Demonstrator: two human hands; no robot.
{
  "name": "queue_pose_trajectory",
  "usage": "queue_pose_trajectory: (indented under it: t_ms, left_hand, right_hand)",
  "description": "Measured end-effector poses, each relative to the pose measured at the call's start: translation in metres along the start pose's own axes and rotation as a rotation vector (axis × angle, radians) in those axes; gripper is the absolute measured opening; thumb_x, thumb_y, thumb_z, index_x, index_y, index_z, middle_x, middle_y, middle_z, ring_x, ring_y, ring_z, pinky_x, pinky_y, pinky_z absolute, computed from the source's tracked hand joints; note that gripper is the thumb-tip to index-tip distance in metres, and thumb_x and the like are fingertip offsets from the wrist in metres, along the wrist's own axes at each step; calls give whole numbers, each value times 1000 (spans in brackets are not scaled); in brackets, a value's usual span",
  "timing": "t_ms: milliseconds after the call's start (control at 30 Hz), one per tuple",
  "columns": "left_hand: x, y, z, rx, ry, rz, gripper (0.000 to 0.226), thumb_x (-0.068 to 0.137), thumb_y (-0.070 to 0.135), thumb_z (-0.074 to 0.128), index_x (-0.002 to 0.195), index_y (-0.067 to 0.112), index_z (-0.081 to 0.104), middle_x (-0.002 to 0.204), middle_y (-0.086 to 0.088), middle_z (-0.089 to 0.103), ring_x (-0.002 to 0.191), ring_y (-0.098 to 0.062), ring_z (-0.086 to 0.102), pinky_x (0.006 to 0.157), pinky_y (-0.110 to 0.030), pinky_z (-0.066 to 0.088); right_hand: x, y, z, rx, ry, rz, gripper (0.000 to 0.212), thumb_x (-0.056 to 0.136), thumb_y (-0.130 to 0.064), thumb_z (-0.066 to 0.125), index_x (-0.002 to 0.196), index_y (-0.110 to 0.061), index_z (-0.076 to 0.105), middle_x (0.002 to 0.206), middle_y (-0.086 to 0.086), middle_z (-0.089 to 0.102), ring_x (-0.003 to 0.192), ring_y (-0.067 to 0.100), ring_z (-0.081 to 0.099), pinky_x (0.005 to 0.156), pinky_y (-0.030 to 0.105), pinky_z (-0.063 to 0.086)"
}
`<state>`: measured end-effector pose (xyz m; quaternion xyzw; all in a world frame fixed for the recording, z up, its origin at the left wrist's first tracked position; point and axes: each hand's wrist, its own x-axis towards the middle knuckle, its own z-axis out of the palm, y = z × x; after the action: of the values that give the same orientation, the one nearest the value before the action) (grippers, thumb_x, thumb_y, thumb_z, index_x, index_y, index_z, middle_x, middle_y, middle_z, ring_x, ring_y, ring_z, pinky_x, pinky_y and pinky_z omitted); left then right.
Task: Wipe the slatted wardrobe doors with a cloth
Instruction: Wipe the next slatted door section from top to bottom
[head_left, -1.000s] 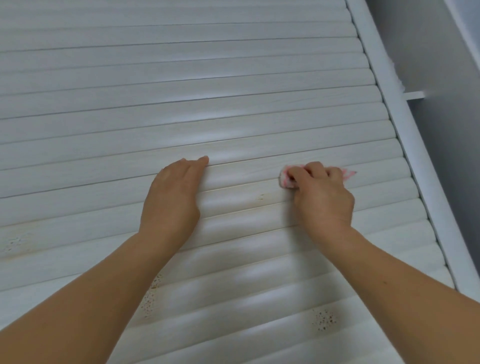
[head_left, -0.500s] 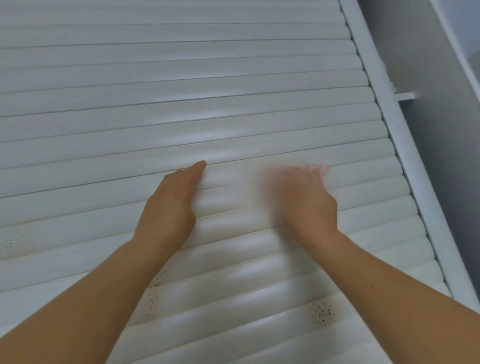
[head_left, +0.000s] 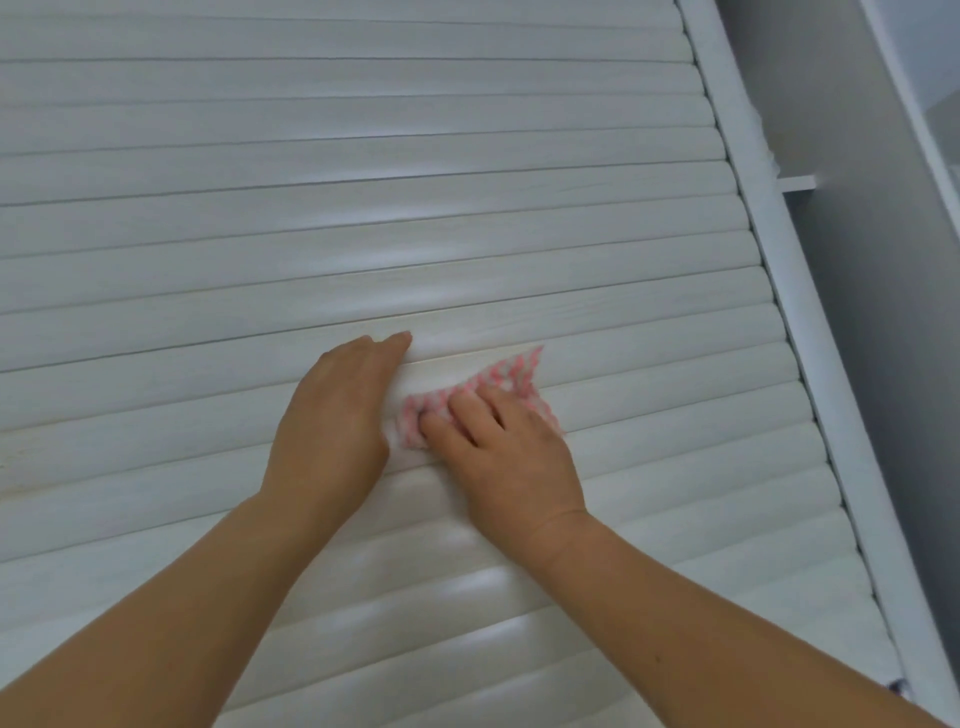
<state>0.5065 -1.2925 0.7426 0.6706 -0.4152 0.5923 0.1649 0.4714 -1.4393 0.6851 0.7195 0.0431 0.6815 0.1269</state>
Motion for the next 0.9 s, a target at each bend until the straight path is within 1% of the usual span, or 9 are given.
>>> queue_pose_trajectory:
  t_ms: [133,267,367,500,600,700,767,833,900]
  left_hand:
    - [-4,4,7,121,-29,23,68,61,-10,30,122,3,57,113,-22,62,109,-41,56,93,-50,41]
    - [-4,12,8,112,-42,1,67,62,-12,32,122,5,57,115,-19,61,113,-39,53,91,-47,42]
    - [0,21,10,67,-33,-25,67,67,-12,32,126,9,55,120,-13,59,117,-32,49,93,-39,41]
    - [9,39,25,-4,-1,11,60,70,2,29,123,9,57,116,-10,62,109,-24,47,88,-31,41]
    - [16,55,40,20,11,109,53,72,15,31,117,8,60,108,-11,66,100,-30,59,85,-35,46]
    - [16,67,48,136,41,107,51,70,10,33,112,5,61,100,-13,67,89,-34,64,79,-43,51]
    - [16,74,52,207,46,84,53,66,2,36,114,5,60,98,-14,66,86,-35,62,77,-45,50]
    - [16,79,55,254,5,68,56,63,1,45,117,6,59,100,-14,64,86,-36,58,77,-48,49]
    - [18,82,56,285,-29,53,57,63,5,50,119,8,58,100,-12,63,86,-36,56,77,-49,48]
  right_hand:
    - [-14,51,-13,-83,25,91,44,73,-16,38,106,-15,67,94,7,65,86,32,62,63,42,53]
    - [-29,98,-24,-119,52,286,34,72,-10,49,99,-18,69,93,5,64,86,33,59,53,36,47]
    - [-26,87,-23,-46,114,464,32,67,-5,53,92,-17,69,92,7,64,86,37,59,54,35,43]
    - [-15,39,-10,-21,25,195,43,67,-14,47,107,-17,63,95,9,62,89,35,57,81,45,45]
    - [-12,43,-7,69,-25,78,46,73,-12,43,119,-16,48,99,9,60,91,37,57,76,48,51]
    - [-23,81,-17,-11,-47,37,47,74,-11,41,116,-16,60,105,8,61,97,35,57,78,46,52]
    - [-32,115,-28,-87,-51,102,50,72,-11,39,115,-16,65,109,7,63,100,34,58,71,41,53]
    - [-40,148,-39,-89,-114,276,51,77,-5,49,125,-17,59,122,8,57,108,35,53,59,39,49]
    - [-44,183,-48,-66,-157,474,53,84,-1,49,133,-22,48,132,7,48,115,36,46,61,38,42]
